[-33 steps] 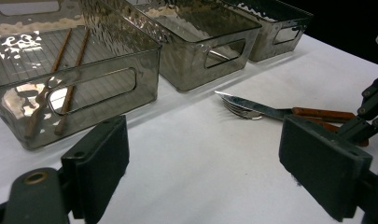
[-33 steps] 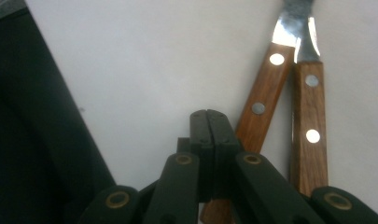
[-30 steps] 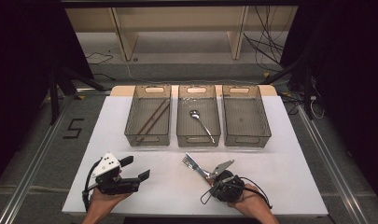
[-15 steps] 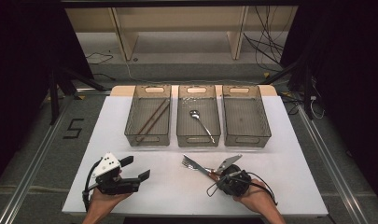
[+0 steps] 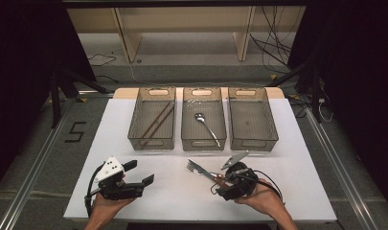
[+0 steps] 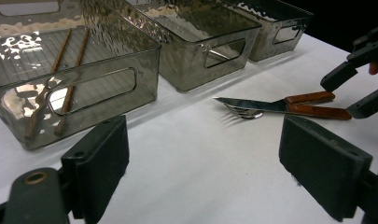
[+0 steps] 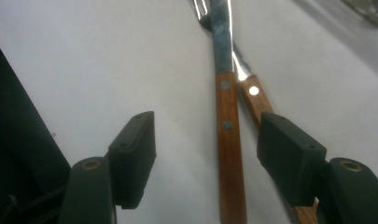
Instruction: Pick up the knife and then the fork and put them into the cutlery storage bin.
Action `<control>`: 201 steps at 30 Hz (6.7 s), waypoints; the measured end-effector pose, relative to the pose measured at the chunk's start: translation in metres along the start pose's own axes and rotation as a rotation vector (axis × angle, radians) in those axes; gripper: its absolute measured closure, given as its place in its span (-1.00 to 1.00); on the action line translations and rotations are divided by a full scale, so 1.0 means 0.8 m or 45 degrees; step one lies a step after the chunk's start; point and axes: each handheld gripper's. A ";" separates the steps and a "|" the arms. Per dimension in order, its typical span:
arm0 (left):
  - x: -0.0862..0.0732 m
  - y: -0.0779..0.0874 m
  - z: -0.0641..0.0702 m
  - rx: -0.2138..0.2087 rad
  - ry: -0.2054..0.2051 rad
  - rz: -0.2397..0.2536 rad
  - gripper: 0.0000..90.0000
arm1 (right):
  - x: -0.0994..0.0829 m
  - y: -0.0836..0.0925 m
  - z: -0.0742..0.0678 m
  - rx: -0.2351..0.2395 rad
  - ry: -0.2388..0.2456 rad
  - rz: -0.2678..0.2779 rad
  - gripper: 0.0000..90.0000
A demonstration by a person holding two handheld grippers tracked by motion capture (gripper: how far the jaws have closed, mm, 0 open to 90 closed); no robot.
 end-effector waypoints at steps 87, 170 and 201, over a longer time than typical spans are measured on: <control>0.000 0.002 -0.001 -0.010 0.003 0.024 -0.65 | 0.037 0.037 0.040 -0.073 -0.024 0.020 0.71; 0.001 0.002 -0.001 -0.012 0.001 0.044 -0.68 | 0.093 0.042 0.223 -0.302 -0.671 0.243 0.30; 0.001 0.002 -0.001 -0.011 -0.005 0.046 -0.68 | 0.095 0.083 0.105 -0.099 -0.212 0.434 -0.35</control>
Point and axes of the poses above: each handheld gripper's, and its own axes: y roughly backward along the jaws, x roughly out of its top, z roughly to its right, and after that the axes turned 5 degrees about x, right-handed
